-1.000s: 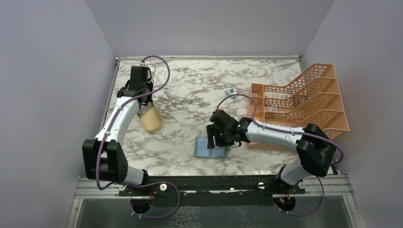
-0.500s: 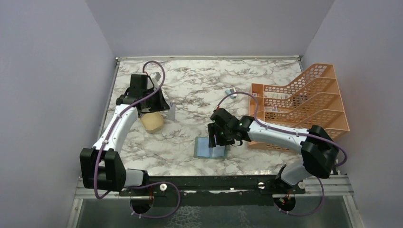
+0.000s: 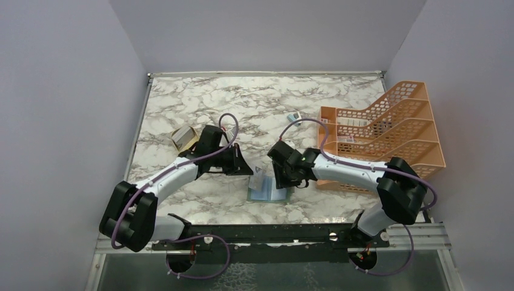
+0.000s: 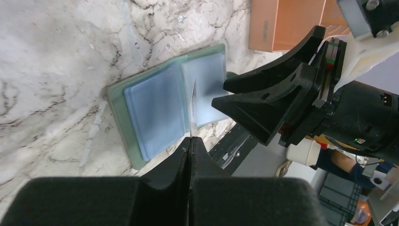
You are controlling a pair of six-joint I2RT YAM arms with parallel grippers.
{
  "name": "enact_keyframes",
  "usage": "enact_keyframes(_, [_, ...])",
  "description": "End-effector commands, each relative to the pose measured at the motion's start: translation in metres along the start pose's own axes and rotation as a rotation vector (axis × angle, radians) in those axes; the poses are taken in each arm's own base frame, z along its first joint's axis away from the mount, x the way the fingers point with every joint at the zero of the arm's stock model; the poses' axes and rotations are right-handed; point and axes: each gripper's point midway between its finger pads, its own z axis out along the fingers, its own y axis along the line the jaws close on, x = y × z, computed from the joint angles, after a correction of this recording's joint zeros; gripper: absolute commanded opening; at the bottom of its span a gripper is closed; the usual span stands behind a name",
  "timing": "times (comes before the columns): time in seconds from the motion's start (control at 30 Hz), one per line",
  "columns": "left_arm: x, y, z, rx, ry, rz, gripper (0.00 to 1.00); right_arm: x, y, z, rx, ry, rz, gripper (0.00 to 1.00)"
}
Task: Put the credit cards into the card holder
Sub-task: Insert the credit card into the card holder.
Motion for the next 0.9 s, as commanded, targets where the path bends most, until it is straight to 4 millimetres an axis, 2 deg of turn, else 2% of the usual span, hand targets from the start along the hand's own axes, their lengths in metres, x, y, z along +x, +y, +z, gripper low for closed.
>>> enact_keyframes(0.0, [0.003,-0.010,0.013,0.070,-0.009,-0.023,0.00,0.005,-0.015,0.011,0.076,-0.005,0.003,0.33])
enact_keyframes(0.1, [0.012,-0.001,0.021,0.065,0.014,-0.047,0.00,0.010,-0.018,0.018,0.082,0.007,0.008,0.28])
enact_keyframes(0.43, [0.030,0.017,0.040,0.054,0.042,-0.088,0.00,0.025,-0.032,0.026,0.099,0.019,0.015,0.25])
enact_keyframes(0.7, [0.043,0.024,0.056,0.056,0.073,-0.097,0.00,0.029,-0.035,0.029,0.098,0.017,0.023,0.22])
enact_keyframes(0.87, [0.044,0.018,0.058,0.064,0.084,-0.086,0.00,0.030,-0.034,0.031,0.091,0.018,0.021,0.22])
